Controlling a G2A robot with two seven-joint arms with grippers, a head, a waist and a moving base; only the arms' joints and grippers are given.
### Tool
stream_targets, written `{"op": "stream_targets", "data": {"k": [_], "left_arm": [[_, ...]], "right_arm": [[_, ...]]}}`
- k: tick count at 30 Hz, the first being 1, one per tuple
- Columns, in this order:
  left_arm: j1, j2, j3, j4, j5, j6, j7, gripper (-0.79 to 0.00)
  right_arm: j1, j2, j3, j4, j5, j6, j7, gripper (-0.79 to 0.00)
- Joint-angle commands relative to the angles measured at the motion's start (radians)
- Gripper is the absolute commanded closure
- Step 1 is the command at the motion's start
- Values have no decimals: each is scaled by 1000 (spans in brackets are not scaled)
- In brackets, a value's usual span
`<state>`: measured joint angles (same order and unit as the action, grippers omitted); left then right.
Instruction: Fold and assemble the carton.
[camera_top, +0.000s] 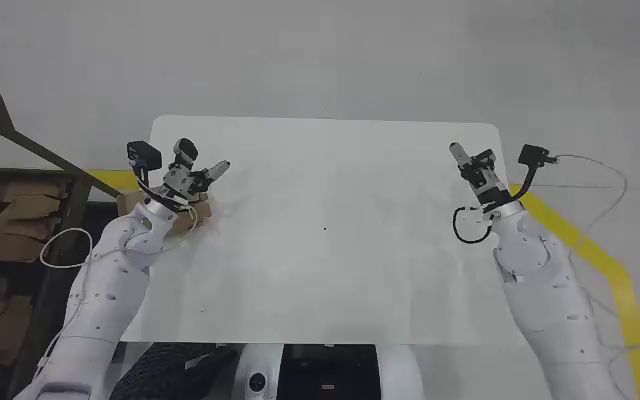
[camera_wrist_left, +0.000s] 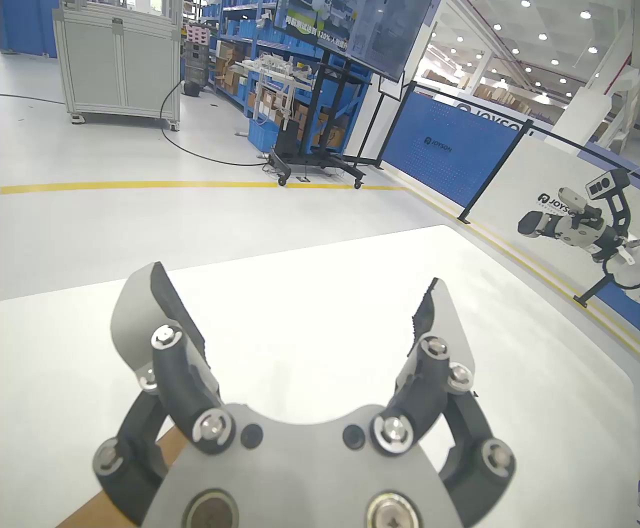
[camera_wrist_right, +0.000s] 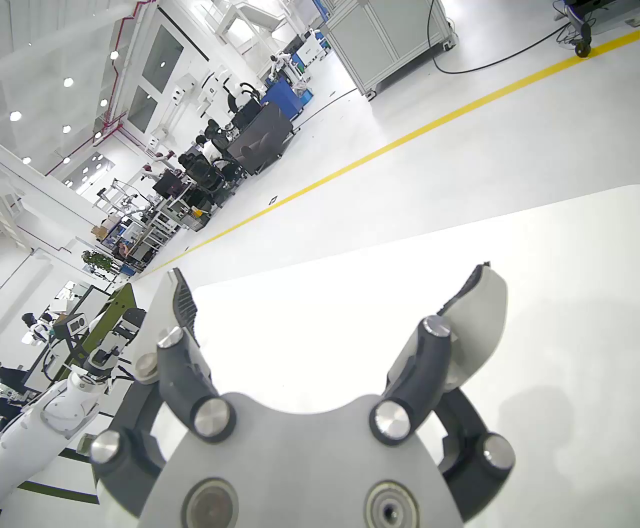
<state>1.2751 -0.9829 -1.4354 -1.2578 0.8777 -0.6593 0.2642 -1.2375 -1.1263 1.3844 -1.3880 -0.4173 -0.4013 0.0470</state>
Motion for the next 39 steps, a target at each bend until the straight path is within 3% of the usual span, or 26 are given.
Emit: {"op": "stream_targets", "data": {"k": [1,22,27,33,39], "left_arm": [[0,0,0,0,0,0,0,-784],[6,-1,-8,0,-37,4,-16,-785],[24,12,-82,31,-256,-105,-163,-785],[55,44,-197,90,-537,-196,-430,-785],[58,71,-256,193,-895,-272,-705,-785]], "right_arm": [[0,0,0,0,0,0,0,-785],[0,0,0,0,0,0,0,-785],[0,0,0,0,0,0,0,-785],[0,0,0,0,0,0,0,-785],[0,0,0,0,0,0,0,-785]]}}
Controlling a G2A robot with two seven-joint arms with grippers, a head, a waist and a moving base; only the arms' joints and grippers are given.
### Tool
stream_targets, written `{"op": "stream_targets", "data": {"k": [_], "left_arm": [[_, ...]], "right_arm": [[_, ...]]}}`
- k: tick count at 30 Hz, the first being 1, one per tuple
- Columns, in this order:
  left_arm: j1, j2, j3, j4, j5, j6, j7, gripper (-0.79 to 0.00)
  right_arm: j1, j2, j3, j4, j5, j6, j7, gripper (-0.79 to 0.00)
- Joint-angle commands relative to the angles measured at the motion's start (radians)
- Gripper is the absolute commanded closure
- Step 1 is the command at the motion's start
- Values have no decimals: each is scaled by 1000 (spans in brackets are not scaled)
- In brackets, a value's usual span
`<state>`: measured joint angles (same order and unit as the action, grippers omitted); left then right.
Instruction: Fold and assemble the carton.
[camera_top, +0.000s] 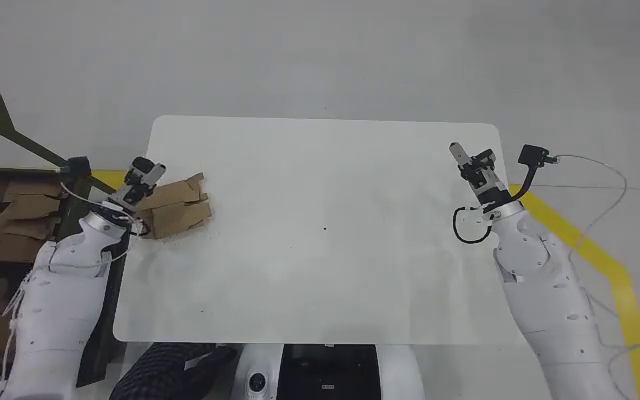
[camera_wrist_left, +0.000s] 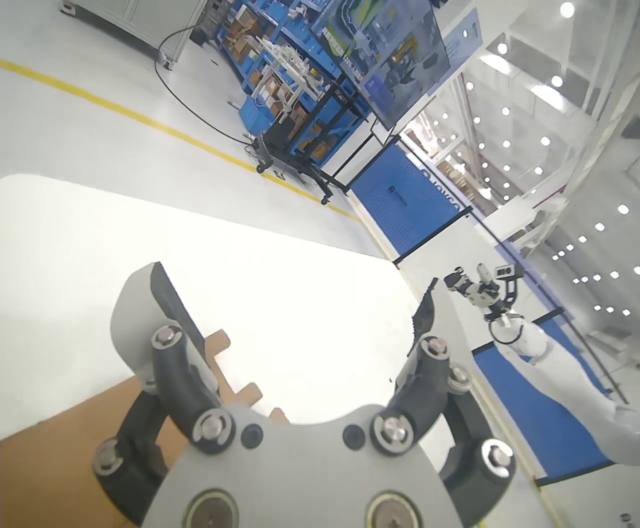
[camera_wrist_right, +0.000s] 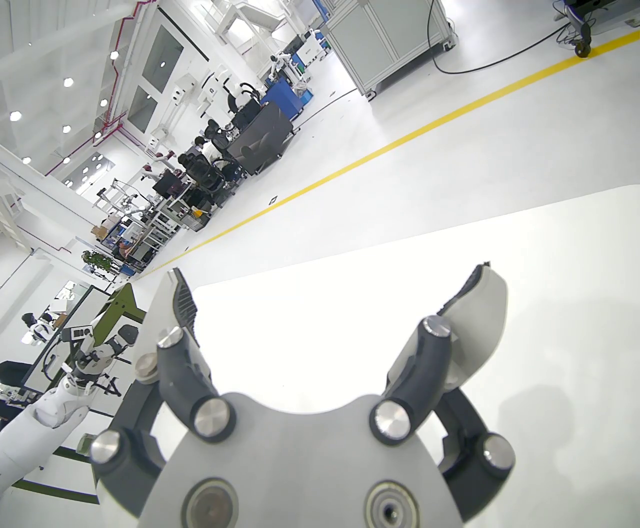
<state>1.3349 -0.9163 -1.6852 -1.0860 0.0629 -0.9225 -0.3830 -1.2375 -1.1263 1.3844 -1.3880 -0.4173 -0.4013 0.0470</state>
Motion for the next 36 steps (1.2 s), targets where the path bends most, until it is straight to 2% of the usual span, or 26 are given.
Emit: {"op": "stream_targets", "data": {"k": [1,5,12,29,33,36], "left_arm": [[-7,9,-14,44,-141,-11,-107,-785],[-32,26,-41,135,-342,-3,-280,-785],[-92,43,-65,253,-548,31,-495,-785],[-88,43,-66,254,-543,42,-481,-785],[-49,48,-95,263,-536,76,-443,-785],[-31,56,-131,304,-562,89,-442,-785]], "right_arm": [[0,0,0,0,0,0,0,-785],[0,0,0,0,0,0,0,-785],[0,0,0,0,0,0,0,-785],[0,0,0,0,0,0,0,-785],[0,0,0,0,0,0,0,-785],[0,0,0,0,0,0,0,-785]]}}
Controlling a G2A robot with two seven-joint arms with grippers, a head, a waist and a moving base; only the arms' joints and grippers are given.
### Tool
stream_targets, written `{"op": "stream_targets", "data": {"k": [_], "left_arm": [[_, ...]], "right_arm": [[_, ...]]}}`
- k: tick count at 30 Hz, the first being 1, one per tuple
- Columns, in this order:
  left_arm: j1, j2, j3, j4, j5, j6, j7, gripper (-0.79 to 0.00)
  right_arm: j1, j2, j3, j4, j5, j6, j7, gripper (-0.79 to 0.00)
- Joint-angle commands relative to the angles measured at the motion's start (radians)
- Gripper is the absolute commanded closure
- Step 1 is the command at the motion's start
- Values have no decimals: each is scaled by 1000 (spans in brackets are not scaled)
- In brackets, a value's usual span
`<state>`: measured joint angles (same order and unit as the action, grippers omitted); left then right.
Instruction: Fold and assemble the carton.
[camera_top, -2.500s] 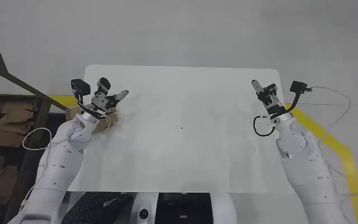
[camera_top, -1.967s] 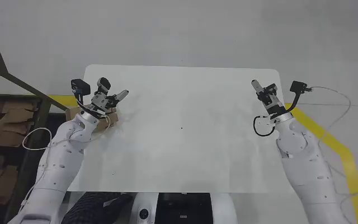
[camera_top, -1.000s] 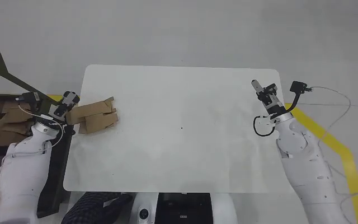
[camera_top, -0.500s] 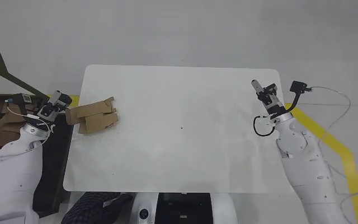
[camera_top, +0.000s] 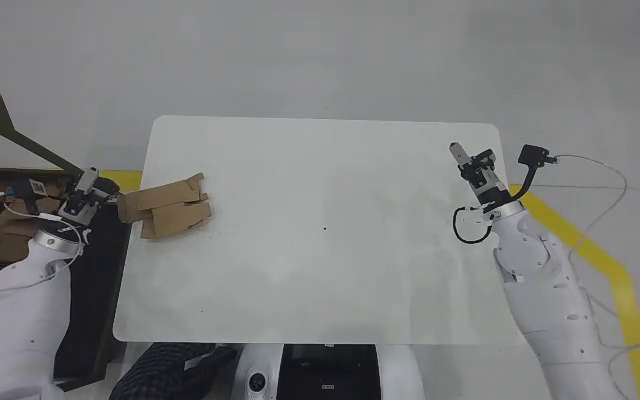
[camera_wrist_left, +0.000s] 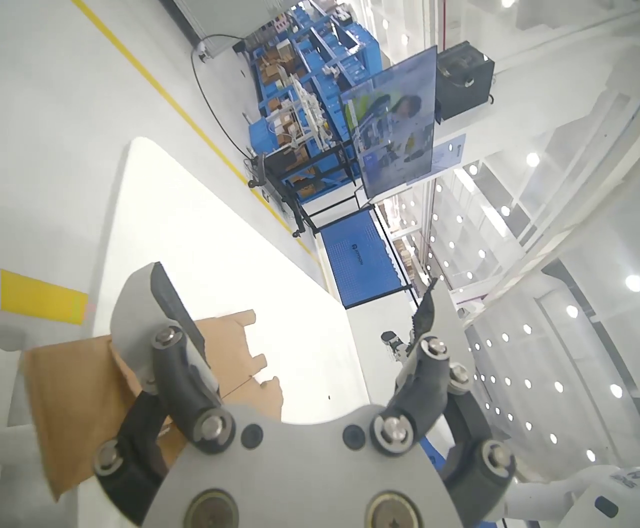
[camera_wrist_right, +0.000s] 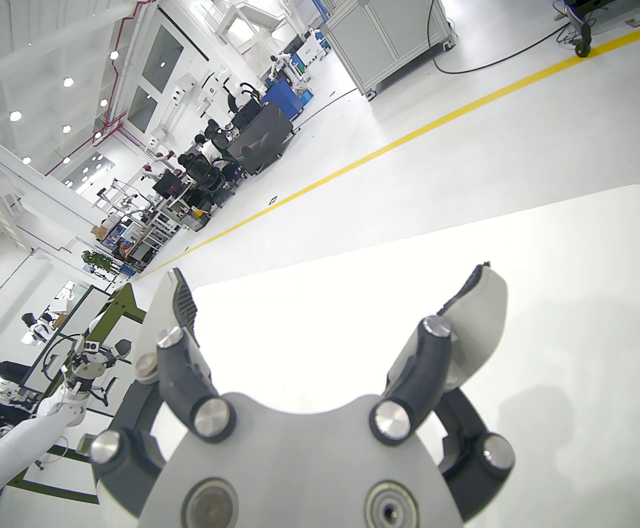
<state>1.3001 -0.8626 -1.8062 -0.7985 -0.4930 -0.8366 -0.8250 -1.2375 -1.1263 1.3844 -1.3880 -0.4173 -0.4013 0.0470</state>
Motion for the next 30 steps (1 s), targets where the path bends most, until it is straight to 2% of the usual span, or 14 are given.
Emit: {"op": "stream_targets", "data": {"k": [1,6,9,12,20,28,30], "left_arm": [[5,4,-19,33,-15,10,-3,-785],[-16,13,-46,145,-11,4,14,-785],[-50,18,-38,222,99,-33,106,-785],[-92,12,1,281,188,-32,162,-785],[-195,-14,119,400,393,-32,219,-785],[-251,-25,162,472,474,-65,274,-785],[-261,-25,169,481,487,-69,268,-449]], "right_arm": [[0,0,0,0,0,0,0,-785],[0,0,0,0,0,0,0,-785],[0,0,0,0,0,0,0,-785],[0,0,0,0,0,0,0,-785],[0,0,0,0,0,0,0,-785],[0,0,0,0,0,0,0,-785],[0,0,0,0,0,0,0,-785]]}}
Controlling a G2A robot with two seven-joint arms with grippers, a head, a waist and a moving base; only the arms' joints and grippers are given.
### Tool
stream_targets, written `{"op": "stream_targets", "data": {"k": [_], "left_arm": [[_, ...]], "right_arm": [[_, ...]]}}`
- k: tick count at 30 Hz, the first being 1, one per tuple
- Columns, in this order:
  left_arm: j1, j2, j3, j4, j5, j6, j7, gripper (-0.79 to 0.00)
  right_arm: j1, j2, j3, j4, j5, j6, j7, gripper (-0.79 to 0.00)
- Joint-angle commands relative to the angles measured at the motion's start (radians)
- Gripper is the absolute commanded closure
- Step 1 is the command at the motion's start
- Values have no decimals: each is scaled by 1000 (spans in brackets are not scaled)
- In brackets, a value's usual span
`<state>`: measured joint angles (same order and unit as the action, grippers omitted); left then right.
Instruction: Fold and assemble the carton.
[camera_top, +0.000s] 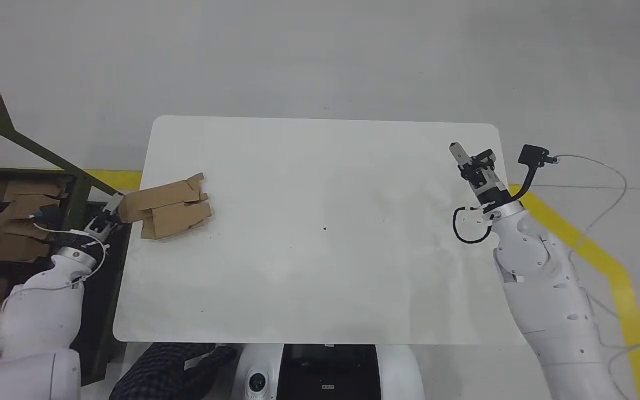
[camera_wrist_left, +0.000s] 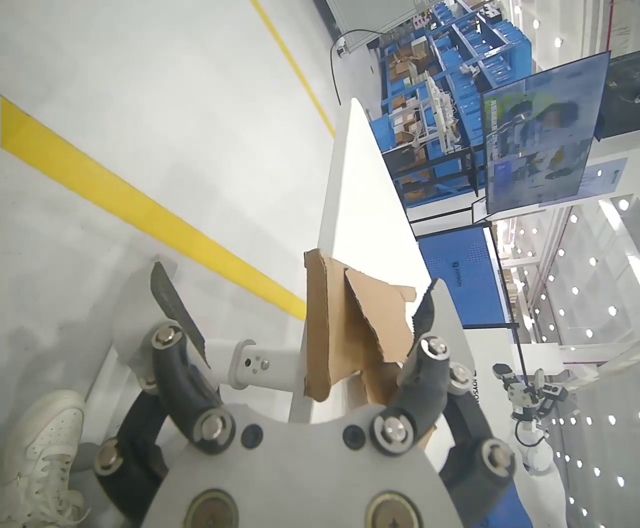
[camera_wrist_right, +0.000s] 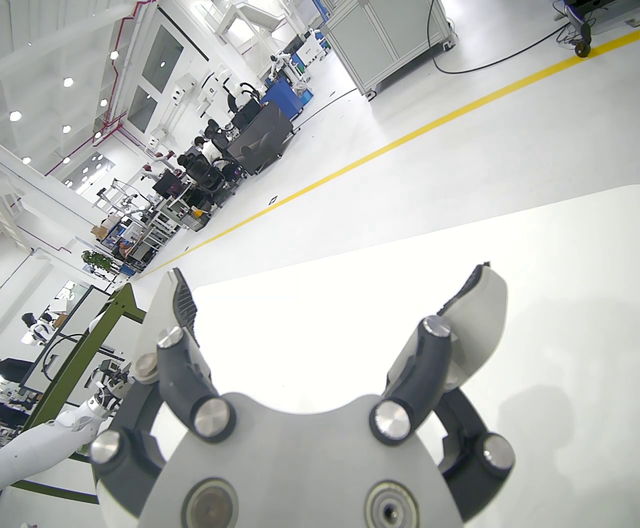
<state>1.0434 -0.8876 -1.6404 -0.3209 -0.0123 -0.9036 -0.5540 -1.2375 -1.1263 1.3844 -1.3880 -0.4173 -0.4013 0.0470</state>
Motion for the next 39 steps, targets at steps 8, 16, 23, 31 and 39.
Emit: {"op": "stream_targets", "data": {"k": [8,16,23,31,39], "left_arm": [[-26,-6,24,28,21,-15,-29,-234],[-38,-6,19,42,-22,-22,-62,0],[-47,0,-9,48,-111,-10,-115,0],[-49,24,-81,34,-270,4,-206,0],[-14,47,-163,-78,-504,61,-424,0]], "right_arm": [[0,0,0,0,0,0,0,-785],[0,0,0,0,0,0,0,-785],[0,0,0,0,0,0,0,-785],[0,0,0,0,0,0,0,-785],[0,0,0,0,0,0,0,-785]]}}
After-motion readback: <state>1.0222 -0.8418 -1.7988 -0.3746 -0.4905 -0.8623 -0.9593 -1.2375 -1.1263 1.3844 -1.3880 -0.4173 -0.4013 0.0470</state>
